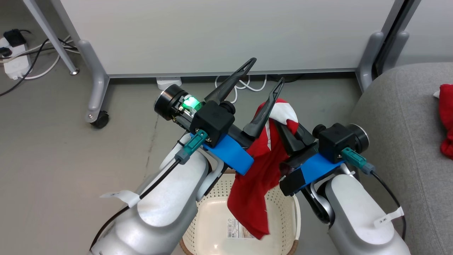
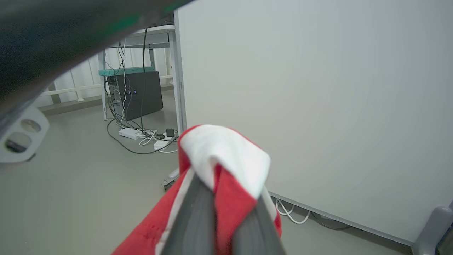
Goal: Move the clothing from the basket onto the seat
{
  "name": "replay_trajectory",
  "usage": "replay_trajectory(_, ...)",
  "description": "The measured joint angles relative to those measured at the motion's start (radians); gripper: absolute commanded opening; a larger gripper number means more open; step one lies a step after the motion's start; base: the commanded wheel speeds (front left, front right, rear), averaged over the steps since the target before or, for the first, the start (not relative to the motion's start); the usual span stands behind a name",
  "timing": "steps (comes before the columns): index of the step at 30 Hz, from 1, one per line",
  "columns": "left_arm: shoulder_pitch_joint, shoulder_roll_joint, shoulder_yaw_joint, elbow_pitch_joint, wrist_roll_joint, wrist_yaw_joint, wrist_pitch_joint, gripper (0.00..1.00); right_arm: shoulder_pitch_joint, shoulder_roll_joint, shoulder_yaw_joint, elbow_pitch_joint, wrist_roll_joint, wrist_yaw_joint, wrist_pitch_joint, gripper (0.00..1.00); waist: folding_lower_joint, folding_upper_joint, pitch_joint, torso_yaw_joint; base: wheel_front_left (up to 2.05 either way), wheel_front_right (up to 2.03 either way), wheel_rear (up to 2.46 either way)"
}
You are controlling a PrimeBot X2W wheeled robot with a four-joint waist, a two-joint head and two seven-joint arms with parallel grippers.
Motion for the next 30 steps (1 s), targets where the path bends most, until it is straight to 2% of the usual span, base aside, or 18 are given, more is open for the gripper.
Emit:
replay_trajectory(12, 0.0, 0.013, 0.007, -0.015, 0.009, 0.001, -0.001, 1.0, 0.0, 0.0, -0.059, -0.028, -0.025, 0.0, 0.0, 0.0, 0.0, 0.0, 0.05, -0.037, 0.0, 0.0, 0.0)
replay_trajectory(30, -0.024, 0.021, -0.042, 0.012, 0.009, -0.011, -0.001, 1.0, 0.003, 0.0, -0.199, -0.144, -0.08, 0.0, 0.0, 0.0, 0.0, -0.0001, 0.148, -0.203, 0.0, 0.0, 0.0)
